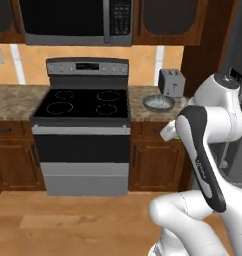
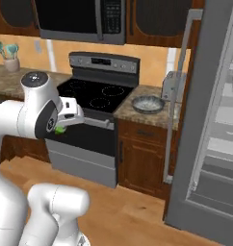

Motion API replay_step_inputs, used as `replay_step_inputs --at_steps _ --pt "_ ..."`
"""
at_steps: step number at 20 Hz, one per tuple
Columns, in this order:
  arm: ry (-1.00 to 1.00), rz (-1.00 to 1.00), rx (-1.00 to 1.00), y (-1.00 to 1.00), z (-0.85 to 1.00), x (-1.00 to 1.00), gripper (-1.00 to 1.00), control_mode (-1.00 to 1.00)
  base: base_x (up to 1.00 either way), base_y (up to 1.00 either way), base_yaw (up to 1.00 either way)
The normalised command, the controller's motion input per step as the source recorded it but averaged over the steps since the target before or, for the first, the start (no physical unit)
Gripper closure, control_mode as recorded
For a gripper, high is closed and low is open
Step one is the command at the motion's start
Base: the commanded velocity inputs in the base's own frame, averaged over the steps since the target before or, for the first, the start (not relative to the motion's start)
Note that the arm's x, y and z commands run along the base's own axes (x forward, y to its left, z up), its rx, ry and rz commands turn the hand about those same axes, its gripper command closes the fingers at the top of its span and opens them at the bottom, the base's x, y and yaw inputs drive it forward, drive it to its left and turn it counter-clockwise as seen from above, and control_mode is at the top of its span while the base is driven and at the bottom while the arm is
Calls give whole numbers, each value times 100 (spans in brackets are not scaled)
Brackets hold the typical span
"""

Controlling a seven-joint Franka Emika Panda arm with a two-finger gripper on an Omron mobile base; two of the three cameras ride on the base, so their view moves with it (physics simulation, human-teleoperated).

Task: Grab a lemon wedge from the fridge and one ice cube from the ice bowl, and put them in the glass of lemonade.

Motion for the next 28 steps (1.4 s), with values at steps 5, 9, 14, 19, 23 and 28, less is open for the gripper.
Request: replay_step_inputs --at_steps 5,9,14,19,23,28 --pt "0 0 0 0 0 0 100 100 100 53 -38" --pt "0 0 0 0 0 0 100 100 98 12 -22" --pt "0 0 0 0 0 0 100 100 72 -11 -38" --pt "0 0 0 0 0 0 100 100 63 -3 -43" --pt "0 0 0 0 0 0 100 100 43 -16 -45" --pt "0 0 0 0 0 0 100 100 38 -4 -46"
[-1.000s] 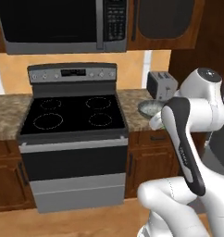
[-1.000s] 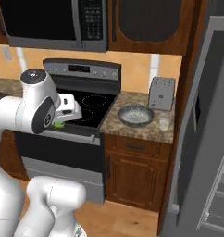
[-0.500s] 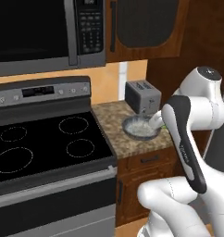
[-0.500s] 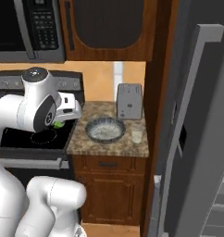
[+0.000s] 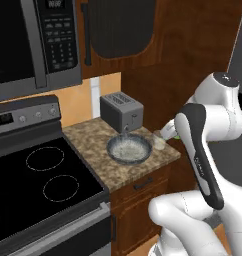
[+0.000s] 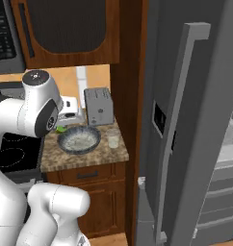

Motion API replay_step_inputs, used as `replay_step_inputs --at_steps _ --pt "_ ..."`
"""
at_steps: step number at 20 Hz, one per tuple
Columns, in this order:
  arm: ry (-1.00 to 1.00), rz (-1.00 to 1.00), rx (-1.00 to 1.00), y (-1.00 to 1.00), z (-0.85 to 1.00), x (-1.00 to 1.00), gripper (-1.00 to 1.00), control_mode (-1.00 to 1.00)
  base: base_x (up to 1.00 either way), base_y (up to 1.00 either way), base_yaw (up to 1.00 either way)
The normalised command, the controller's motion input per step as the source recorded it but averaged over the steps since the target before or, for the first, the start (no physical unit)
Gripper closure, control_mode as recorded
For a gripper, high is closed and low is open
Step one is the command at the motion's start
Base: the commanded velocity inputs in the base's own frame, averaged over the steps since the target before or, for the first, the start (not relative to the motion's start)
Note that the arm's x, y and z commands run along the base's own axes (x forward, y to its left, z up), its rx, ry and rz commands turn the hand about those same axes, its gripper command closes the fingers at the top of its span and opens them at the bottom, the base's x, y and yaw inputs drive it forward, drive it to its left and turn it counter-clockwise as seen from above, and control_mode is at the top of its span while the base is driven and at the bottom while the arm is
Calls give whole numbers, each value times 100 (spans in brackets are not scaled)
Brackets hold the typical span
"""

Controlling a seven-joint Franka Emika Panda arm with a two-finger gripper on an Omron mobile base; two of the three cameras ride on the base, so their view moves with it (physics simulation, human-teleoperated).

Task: Grab a lemon wedge from the fridge and one ice cube from the ice bowl, and put them in the glass of lemonade.

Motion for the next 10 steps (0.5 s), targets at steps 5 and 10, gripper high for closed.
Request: replay_step_inputs --at_steps 5,10 --pt "0 0 0 0 0 0 100 100 66 16 -49" --pt "0 0 0 0 0 0 100 100 55 42 -40"
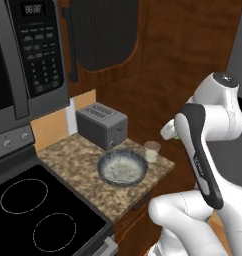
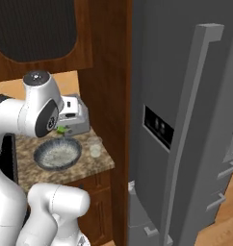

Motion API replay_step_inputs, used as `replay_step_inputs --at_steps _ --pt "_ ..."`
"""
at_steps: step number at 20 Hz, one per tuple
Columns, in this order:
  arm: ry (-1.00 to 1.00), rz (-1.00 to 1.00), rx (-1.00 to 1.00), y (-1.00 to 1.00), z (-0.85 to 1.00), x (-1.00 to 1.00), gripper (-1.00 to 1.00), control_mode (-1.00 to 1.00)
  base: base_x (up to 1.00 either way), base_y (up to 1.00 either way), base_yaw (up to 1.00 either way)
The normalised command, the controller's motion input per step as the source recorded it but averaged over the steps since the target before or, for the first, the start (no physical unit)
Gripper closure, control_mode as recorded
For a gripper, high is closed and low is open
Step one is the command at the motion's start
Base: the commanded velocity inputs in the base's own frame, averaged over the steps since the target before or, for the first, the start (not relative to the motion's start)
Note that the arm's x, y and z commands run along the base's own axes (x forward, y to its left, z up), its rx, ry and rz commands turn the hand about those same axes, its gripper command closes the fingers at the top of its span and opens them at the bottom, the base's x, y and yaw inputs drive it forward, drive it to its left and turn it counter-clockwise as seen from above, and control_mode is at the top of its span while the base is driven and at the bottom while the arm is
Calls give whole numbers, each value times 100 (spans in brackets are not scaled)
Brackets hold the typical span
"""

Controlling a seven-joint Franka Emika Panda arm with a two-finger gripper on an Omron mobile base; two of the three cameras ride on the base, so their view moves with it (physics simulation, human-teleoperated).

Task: Grab a lemon wedge from the fridge and one ice cube from the ice bowl, and put them in the glass of lemonade.

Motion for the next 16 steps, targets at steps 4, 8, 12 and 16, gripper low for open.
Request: replay_step_inputs --at_steps 4,8,12,16 --pt "0 -8 0 8 -7 0 100 -100 1 10 -13" --pt "0 -10 0 22 -9 4 100 -100 0 0 0" --pt "0 -1 0 0 -2 1 100 -100 0 0 0" --pt "0 0 0 0 0 0 100 -100 0 0 0"
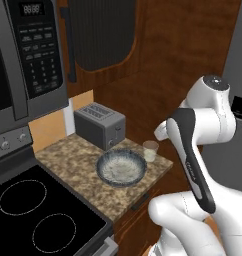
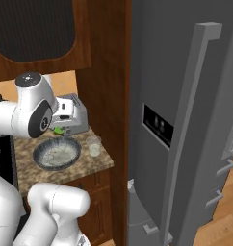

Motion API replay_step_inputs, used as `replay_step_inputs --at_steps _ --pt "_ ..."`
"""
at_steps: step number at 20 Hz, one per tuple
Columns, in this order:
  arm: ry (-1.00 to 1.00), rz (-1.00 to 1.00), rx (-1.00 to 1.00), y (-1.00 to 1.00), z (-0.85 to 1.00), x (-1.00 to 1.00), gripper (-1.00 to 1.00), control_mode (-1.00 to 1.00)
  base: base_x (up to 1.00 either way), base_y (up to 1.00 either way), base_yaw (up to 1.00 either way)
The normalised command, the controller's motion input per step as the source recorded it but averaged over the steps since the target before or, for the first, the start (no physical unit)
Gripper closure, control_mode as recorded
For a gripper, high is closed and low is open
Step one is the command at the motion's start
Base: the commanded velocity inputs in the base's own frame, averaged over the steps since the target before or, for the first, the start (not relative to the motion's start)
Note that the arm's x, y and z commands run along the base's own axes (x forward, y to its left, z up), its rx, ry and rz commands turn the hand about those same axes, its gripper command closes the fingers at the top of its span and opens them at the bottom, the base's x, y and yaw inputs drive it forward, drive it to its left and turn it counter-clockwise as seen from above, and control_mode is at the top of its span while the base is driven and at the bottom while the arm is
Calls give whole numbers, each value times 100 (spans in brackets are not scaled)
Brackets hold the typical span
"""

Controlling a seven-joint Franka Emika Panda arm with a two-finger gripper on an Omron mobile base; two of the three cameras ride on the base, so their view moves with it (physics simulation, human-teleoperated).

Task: Grab a lemon wedge from the fridge and one ice cube from the ice bowl, and put them in the glass of lemonade.

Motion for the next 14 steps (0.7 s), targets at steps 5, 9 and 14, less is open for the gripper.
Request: replay_step_inputs --at_steps 5,9,14 --pt "1 2 0 25 -2 4 100 -100 0 0 0" --pt "3 4 0 8 0 0 100 -100 0 0 0" --pt "7 12 -7 0 0 -1 100 -100 0 0 0"
